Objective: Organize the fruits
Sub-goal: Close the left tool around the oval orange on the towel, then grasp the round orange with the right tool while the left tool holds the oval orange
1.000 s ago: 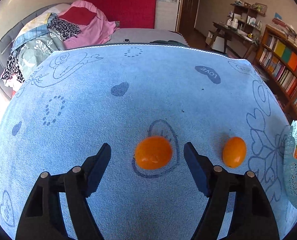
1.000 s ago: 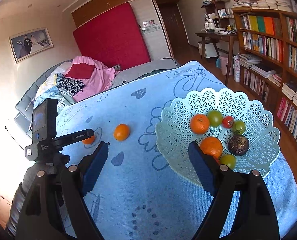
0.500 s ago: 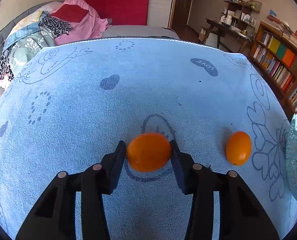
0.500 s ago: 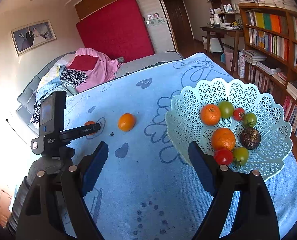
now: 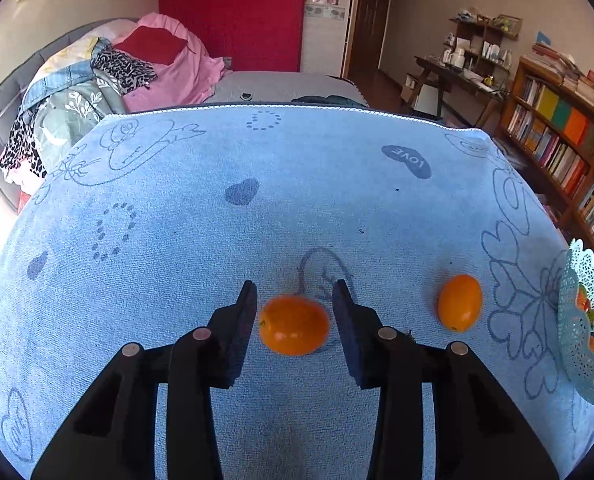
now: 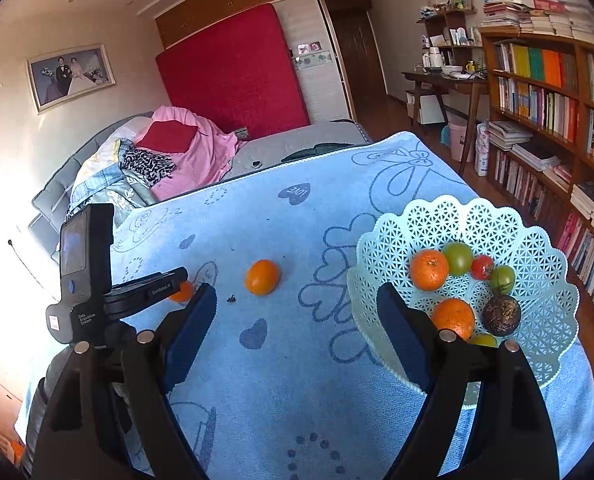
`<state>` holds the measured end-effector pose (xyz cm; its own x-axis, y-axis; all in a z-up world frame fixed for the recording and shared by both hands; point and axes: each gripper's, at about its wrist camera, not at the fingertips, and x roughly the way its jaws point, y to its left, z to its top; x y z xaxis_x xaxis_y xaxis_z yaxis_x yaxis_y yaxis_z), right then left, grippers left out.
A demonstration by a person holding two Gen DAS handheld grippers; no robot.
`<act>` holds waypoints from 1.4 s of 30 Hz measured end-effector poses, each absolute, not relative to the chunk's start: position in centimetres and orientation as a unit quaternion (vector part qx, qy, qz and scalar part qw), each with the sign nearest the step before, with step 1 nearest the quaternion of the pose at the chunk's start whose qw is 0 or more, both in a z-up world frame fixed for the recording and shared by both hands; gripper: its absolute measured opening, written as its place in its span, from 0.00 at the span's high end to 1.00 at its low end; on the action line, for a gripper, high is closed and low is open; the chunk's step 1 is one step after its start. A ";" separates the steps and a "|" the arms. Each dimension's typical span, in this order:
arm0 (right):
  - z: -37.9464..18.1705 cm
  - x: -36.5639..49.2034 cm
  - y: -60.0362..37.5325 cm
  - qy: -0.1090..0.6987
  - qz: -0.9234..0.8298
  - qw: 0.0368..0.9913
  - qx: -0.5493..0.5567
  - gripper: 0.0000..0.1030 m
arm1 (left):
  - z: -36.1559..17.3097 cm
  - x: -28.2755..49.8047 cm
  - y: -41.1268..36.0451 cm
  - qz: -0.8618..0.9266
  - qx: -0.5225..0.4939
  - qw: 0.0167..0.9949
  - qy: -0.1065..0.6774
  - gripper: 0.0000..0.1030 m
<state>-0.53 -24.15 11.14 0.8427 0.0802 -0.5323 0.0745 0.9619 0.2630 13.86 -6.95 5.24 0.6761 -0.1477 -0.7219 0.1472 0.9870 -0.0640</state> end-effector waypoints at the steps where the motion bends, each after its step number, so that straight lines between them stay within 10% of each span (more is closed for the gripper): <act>1: 11.5 -0.1 -23.8 0.277 0.005 0.952 0.132 0.19 | 5.6 13.6 -6.9 -0.081 -0.001 0.918 0.389 0.61; 15: 8.5 8.3 -18.3 0.342 0.054 0.935 0.080 0.21 | 5.8 13.8 -4.4 -0.072 -0.045 0.914 0.397 0.61; 25: 4.4 13.3 -18.3 0.411 0.051 0.906 0.088 0.49 | 5.3 14.1 -3.7 -0.070 -0.061 0.909 0.407 0.53; 29: 3.6 14.2 -18.2 0.416 0.040 0.905 0.082 0.50 | 5.3 14.1 -3.5 -0.069 -0.069 0.907 0.411 0.39; 42: 1.5 16.0 -19.6 0.431 0.007 0.897 0.098 0.50 | 4.4 14.6 -3.2 -0.063 -0.075 0.899 0.426 0.38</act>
<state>16.03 -19.61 1.49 0.6291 0.0967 -0.7713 0.0720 0.9807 0.1817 14.60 -3.22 4.40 0.6292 -0.1770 -0.7568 0.0488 0.9808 -0.1888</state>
